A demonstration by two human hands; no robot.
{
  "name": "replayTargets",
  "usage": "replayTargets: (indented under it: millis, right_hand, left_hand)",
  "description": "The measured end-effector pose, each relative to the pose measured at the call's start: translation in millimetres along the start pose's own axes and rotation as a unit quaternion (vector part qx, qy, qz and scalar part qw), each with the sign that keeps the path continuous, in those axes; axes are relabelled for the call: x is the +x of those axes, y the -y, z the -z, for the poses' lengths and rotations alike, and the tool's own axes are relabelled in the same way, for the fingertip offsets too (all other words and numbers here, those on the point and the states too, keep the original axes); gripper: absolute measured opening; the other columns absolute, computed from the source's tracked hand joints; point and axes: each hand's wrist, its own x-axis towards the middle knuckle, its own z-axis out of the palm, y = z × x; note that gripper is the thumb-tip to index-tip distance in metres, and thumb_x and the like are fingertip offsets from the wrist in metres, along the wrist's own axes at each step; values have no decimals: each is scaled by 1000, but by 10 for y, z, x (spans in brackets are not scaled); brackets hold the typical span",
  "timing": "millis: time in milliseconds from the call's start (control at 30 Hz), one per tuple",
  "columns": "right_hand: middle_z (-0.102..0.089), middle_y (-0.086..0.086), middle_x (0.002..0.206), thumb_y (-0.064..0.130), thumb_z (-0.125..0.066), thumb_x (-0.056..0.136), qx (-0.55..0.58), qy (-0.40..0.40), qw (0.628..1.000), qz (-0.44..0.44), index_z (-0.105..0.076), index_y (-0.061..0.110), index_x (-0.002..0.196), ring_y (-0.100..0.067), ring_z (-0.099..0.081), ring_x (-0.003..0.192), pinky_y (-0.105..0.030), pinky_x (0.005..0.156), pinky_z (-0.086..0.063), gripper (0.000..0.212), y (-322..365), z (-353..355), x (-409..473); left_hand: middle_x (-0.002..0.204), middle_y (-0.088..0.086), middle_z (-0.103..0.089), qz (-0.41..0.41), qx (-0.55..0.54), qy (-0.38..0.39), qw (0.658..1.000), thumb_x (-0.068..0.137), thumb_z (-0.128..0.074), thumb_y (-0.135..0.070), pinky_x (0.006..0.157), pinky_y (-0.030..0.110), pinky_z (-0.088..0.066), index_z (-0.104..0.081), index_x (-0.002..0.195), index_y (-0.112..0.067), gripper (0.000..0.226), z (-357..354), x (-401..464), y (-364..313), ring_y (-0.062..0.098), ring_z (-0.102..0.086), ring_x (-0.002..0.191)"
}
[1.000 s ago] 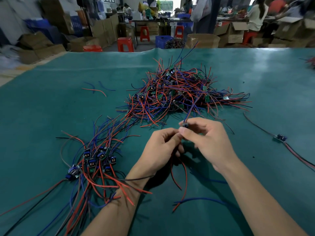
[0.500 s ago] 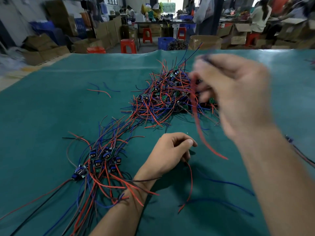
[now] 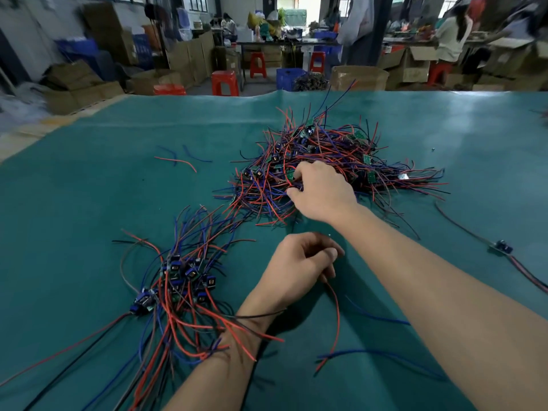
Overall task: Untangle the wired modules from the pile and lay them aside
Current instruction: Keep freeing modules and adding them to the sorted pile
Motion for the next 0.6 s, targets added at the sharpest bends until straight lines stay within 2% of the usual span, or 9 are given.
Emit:
replayTargets:
  millis: [133, 267, 367, 533, 600]
  right_hand:
    - [-60, -5, 122, 43, -68, 94, 10, -31, 999, -14, -56, 24, 120, -35, -61, 109, -40, 76, -45, 35, -34, -93, 41]
    - [-65, -5, 116, 27, -70, 94, 11, -36, 999, -11, -61, 28, 110, -34, -62, 101, -38, 71, -46, 18, -61, -109, 34]
    - [-68, -2, 108, 27, -70, 95, 59, -63, 996, -34, -64, 28, 94, -30, -64, 98, -38, 73, -51, 7, -136, -95, 27]
    - [-66, 7, 87, 28, -76, 91, 152, -98, 982, -62, -63, 29, 80, -24, -64, 92, -33, 75, -46, 17, -294, -24, 9]
    - [-64, 8, 81, 27, -76, 90, 199, -94, 973, -68, -63, 27, 77, -26, -66, 91, -39, 79, -53, 19, -358, 26, -10]
  left_hand:
    - [58, -3, -62, 3, 1, -4, 1000, 96, -54, 0, 43, 9, -37, -70, 90, -9, 20, 2, 0, -7, 3, -53, 47]
    - [60, 0, -63, 3, 2, -6, 1000, 96, -54, -1, 45, 9, -37, -71, 93, -3, 17, 3, 3, 2, 4, -53, 48]
    - [62, 2, -64, -1, 4, -4, 1000, 95, -54, -1, 47, 10, -38, -71, 95, -1, 17, 13, 3, 6, 6, -53, 49]
    - [61, 2, -64, 2, -5, -7, 1000, 95, -55, 1, 48, 10, -39, -71, 94, 1, 16, 5, 7, 19, 6, -53, 49]
    - [61, 2, -64, 3, -6, -9, 1000, 95, -55, 1, 48, 11, -39, -71, 93, 0, 16, 3, 6, 21, 6, -53, 48]
